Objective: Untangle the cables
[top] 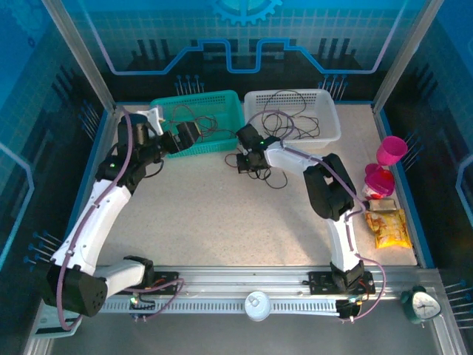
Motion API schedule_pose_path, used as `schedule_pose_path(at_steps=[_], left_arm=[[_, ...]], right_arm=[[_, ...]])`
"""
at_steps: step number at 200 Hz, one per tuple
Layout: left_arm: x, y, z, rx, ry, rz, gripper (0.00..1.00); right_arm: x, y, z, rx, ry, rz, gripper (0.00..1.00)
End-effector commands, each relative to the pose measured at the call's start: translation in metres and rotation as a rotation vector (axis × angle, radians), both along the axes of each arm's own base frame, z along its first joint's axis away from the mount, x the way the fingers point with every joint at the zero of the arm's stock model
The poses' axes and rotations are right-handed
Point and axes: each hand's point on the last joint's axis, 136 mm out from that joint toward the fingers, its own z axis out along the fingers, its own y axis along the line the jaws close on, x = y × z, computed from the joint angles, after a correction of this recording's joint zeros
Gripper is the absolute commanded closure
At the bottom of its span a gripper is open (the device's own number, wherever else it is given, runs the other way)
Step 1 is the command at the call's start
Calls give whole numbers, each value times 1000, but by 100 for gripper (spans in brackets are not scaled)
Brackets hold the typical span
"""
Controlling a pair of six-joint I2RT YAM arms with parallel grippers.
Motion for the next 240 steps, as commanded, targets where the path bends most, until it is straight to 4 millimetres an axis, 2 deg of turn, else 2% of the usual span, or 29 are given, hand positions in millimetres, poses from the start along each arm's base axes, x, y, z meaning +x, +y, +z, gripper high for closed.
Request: schedule_pose_path(at_steps=[1, 4, 44, 60, 90, 107, 127, 151, 171, 206, 240], left_arm=[[-6, -7, 11, -34, -33, -25, 1], [-6, -7, 11, -34, -34, -27, 1], [-8, -10, 17, -44, -46, -44, 1], [-8, -12, 16, -47, -45, -46, 1], [-8, -12, 11, -44, -32, -45, 1], [-10, -11, 11, -40, -29, -42, 1], [-11, -11, 10, -34, -27, -41, 1], [-11, -12, 10, -36, -24, -41, 1], [-12, -14, 9, -33, -21, -45, 1], [-16, -19, 5, -25, -8, -61, 1], [-19, -26, 2, -18, -1, -77, 1]], right_arm=[[-5, -1, 43, 13, -59, 27, 100], [-5, -1, 49, 21, -70, 29, 100], [-10, -16, 212, 180, -368, 41, 100], [-7, -30, 262, 220, -461, 16, 100], [11, -53, 328, 267, -610, -37, 100], [28, -68, 352, 272, -688, -81, 100], [53, -87, 371, 260, -776, -158, 100], [87, -106, 377, 205, -847, -243, 100], [117, -116, 359, 151, -835, -286, 100], [159, -125, 289, 102, -701, -303, 100], [176, -133, 224, 89, -573, -307, 100]])
